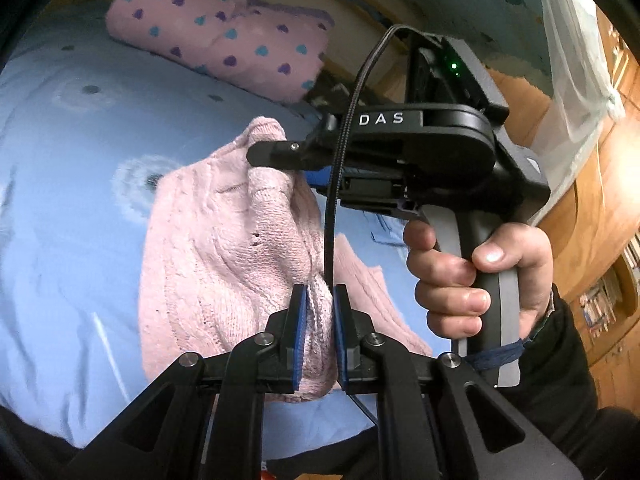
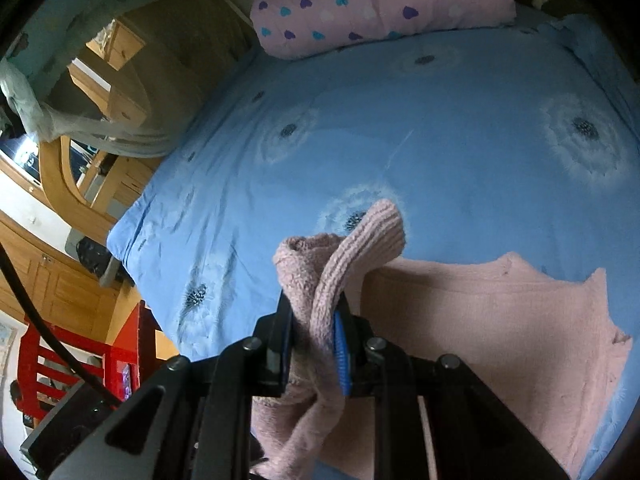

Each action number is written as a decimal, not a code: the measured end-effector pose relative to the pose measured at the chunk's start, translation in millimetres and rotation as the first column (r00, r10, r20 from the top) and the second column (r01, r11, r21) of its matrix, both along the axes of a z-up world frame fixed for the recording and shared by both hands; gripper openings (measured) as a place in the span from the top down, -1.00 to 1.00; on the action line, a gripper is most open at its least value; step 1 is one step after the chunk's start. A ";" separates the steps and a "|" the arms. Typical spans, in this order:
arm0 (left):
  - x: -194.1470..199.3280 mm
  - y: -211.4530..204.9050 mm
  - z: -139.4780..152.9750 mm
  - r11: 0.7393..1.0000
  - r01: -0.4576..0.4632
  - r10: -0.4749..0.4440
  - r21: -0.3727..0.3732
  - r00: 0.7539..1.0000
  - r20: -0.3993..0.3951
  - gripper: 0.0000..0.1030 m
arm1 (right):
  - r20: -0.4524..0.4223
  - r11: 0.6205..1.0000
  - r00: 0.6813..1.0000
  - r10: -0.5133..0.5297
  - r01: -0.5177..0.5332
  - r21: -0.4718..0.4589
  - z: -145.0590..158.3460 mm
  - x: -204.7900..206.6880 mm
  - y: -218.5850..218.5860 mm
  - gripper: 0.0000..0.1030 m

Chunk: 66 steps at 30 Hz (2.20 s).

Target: Fold small clothes

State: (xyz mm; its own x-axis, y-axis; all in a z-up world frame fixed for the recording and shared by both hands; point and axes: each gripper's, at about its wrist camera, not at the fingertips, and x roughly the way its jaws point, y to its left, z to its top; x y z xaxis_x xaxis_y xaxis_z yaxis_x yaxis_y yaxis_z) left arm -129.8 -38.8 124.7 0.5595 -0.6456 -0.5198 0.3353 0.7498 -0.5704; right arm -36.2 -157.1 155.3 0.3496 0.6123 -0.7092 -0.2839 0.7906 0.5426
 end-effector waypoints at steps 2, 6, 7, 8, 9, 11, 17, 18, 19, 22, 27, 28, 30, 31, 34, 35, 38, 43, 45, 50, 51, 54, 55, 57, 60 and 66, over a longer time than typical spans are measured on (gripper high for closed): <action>-0.4 -7.0 0.1 1.000 0.019 -0.019 0.008 1.000 -0.003 1.00 | 0.006 1.000 1.000 -0.008 0.008 0.010 -4.2 -2.8 -6.7 0.64; 8.1 -25.1 -7.2 0.999 0.053 -0.053 0.010 0.998 -0.029 1.00 | 0.000 0.999 1.000 -0.026 0.026 0.032 -14.5 -4.6 -19.6 0.64; 10.4 -28.4 -7.8 0.998 0.060 -0.060 0.012 0.998 -0.030 1.00 | -0.003 0.999 0.999 -0.032 0.032 0.033 -16.4 -4.8 -23.0 0.64; 12.5 -32.8 -7.8 0.998 0.068 -0.067 0.018 0.997 -0.029 1.00 | -0.005 0.999 0.999 -0.039 0.039 0.033 -17.5 -5.0 -26.7 0.64; 14.3 -37.5 -7.6 0.997 0.076 -0.075 0.026 0.997 -0.026 1.00 | -0.005 0.999 0.999 -0.042 0.042 0.033 -18.6 -5.2 -29.5 0.64; 21.3 -44.2 -7.7 0.996 0.085 -0.084 0.040 0.996 -0.023 1.00 | 0.004 0.998 0.999 -0.043 0.043 0.036 -18.5 -6.6 -35.7 0.64; 21.9 -55.0 -8.9 0.992 0.094 -0.092 0.087 0.995 -0.024 1.00 | 0.020 0.998 0.998 -0.052 0.051 0.042 -21.6 -10.6 -49.4 0.64; 22.4 -57.5 -9.3 0.991 0.095 -0.093 0.096 0.995 -0.022 1.00 | 0.018 0.998 0.998 -0.054 0.053 0.044 -23.6 -10.3 -52.0 0.64; 23.4 -59.5 -9.5 0.990 0.096 -0.094 0.103 0.995 -0.021 1.00 | 0.016 0.997 0.998 -0.058 0.057 0.050 -25.5 -9.5 -54.8 0.64; 27.4 -67.4 -11.6 0.988 0.101 -0.099 0.121 0.995 -0.022 1.00 | 0.015 0.995 0.998 -0.062 0.061 0.073 -30.4 -7.8 -64.9 0.64; 26.7 -78.2 -13.3 0.983 0.118 -0.115 0.138 0.993 -0.028 1.00 | 0.036 0.994 0.998 -0.056 0.052 0.101 -37.4 -9.9 -76.3 0.64; 27.5 -80.9 -13.5 0.983 0.122 -0.119 0.140 0.992 -0.032 1.00 | 0.040 0.994 0.998 -0.050 0.046 0.102 -38.8 -10.3 -78.8 0.64; 29.0 -85.3 -13.4 0.982 0.131 -0.127 0.137 0.991 -0.038 1.00 | 0.047 0.994 0.998 -0.043 0.038 0.101 -39.8 -11.1 -81.3 0.64; 29.8 -87.6 -13.2 0.981 0.140 -0.135 0.131 0.990 -0.042 1.00 | 0.051 0.995 0.998 -0.041 0.036 0.098 -40.1 -11.6 -83.0 0.64; 32.1 -98.7 -9.5 0.976 0.164 -0.159 0.142 0.986 -0.042 1.00 | 0.052 0.994 0.998 -0.040 0.034 0.106 -41.6 -13.1 -89.4 0.64; 32.3 -102.2 -8.1 0.974 0.172 -0.169 0.147 0.985 -0.033 1.00 | 0.052 0.993 0.998 -0.042 0.036 0.108 -42.1 -13.7 -92.5 0.64; 34.1 -112.8 -7.3 0.968 0.189 -0.187 0.166 0.982 -0.025 1.00 | 0.043 0.992 0.998 -0.044 0.039 0.121 -45.1 -14.0 -99.7 0.65; 37.8 -105.9 -17.9 0.971 0.164 -0.156 0.173 0.986 -0.059 1.00 | 0.060 0.992 0.996 -0.072 0.065 0.104 -53.2 -15.2 -112.4 0.68; 35.0 -93.7 -14.4 0.973 0.151 -0.144 0.174 0.988 -0.052 1.00 | 0.065 0.991 0.994 -0.093 0.086 0.099 -56.6 -16.8 -117.5 0.69; 2.4 -55.9 19.3 0.970 0.063 -0.111 0.234 0.974 0.199 0.60 | 0.054 0.987 0.992 -0.110 0.103 0.127 -68.1 -17.4 -136.5 0.69; -5.7 -50.8 23.9 0.964 0.040 -0.112 0.263 0.958 0.263 0.38 | 0.052 0.986 0.992 -0.115 0.108 0.128 -71.4 -17.0 -141.2 0.69; -18.8 -43.9 21.8 0.944 0.012 -0.139 0.330 0.921 0.364 0.04 | 0.033 0.978 0.990 -0.136 0.129 0.165 -81.6 -12.4 -156.0 0.68; -18.7 -45.6 16.3 0.930 0.013 -0.155 0.368 0.920 0.360 0.04 | 0.027 0.975 0.990 -0.139 0.132 0.181 -84.7 -11.8 -159.3 0.68; -15.3 -49.0 4.0 0.900 0.023 -0.181 0.435 0.928 0.326 0.04 | 0.024 0.968 0.989 -0.144 0.136 0.211 -90.5 -9.7 -164.3 0.68; -11.3 -49.6 -10.1 0.895 0.033 -0.175 0.444 0.944 0.281 0.04 | 0.057 0.968 0.990 -0.128 0.113 0.222 -98.1 -8.4 -164.7 0.68; -22.2 -69.4 -32.8 0.821 0.084 -0.281 0.565 0.921 0.270 0.04 | -0.012 0.933 0.983 -0.183 0.178 0.313 -141.9 -0.2 -179.6 0.67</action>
State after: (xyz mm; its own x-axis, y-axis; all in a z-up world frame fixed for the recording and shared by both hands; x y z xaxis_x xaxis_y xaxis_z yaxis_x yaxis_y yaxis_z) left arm -151.9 -108.1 91.9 0.6586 -0.4279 -0.6190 0.5889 0.8052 0.0700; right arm -36.4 -336.6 13.5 0.4850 0.7272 -0.4857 -0.1637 0.6211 0.7664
